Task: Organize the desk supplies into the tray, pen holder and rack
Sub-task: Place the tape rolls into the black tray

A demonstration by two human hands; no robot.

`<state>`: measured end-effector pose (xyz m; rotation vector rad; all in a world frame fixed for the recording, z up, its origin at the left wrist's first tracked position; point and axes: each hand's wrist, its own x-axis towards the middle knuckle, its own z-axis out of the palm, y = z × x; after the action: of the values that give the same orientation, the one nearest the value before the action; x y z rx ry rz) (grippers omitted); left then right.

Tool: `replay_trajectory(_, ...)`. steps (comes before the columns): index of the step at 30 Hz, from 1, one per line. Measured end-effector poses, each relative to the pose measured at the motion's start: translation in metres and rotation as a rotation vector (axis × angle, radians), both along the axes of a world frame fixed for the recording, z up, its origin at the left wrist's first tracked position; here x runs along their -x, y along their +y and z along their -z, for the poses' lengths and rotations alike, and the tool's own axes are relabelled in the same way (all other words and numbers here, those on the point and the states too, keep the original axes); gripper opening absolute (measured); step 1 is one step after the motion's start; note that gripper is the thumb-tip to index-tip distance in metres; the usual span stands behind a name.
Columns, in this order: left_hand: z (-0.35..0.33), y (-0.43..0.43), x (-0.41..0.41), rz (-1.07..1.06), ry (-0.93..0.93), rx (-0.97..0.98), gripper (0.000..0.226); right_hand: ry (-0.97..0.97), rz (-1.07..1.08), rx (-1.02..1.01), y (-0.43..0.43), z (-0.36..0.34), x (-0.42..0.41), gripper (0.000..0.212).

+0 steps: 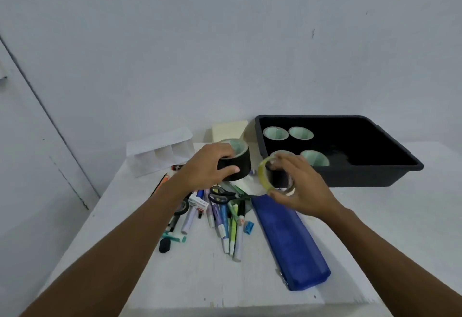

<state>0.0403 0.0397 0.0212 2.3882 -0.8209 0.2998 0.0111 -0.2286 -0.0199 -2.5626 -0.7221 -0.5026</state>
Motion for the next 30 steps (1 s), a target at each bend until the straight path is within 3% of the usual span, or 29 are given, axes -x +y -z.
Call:
replay_trajectory(4,0.015,-0.025,-0.023,-0.023,-0.294,-0.125,0.018,-0.065,0.069,-0.044,-0.025,-0.011,-0.024,0.022)
replay_trajectory(9,0.023,-0.075,-0.051,-0.046,-0.462,-0.075,0.021,-0.216,0.323,0.002,-0.078,-0.017,-0.064,0.025)
replay_trajectory(12,0.021,-0.116,-0.07,-0.063,-0.465,-0.011,0.022,-0.187,0.408,0.027,-0.123,-0.021,-0.086,0.022)
replay_trajectory(18,0.016,-0.206,-0.105,-0.041,-0.285,0.069,0.02,0.197,0.544,0.226,-0.202,-0.021,-0.131,0.017)
replay_trajectory(22,0.02,-0.259,-0.122,-0.138,-0.299,-0.048,0.023,0.333,0.607,0.335,-0.235,-0.012,-0.152,0.006)
replay_trajectory(24,0.025,-0.277,-0.129,-0.158,-0.273,-0.068,0.023,0.387,0.621,0.342,-0.242,-0.006,-0.162,0.018)
replay_trajectory(27,0.031,-0.302,-0.138,-0.162,-0.182,-0.095,0.022,0.501,0.646,0.317,-0.251,0.004,-0.17,0.01)
replay_trajectory(30,0.036,-0.32,-0.143,-0.168,-0.149,-0.169,0.019,0.578,0.621,0.307,-0.252,0.011,-0.175,0.033)
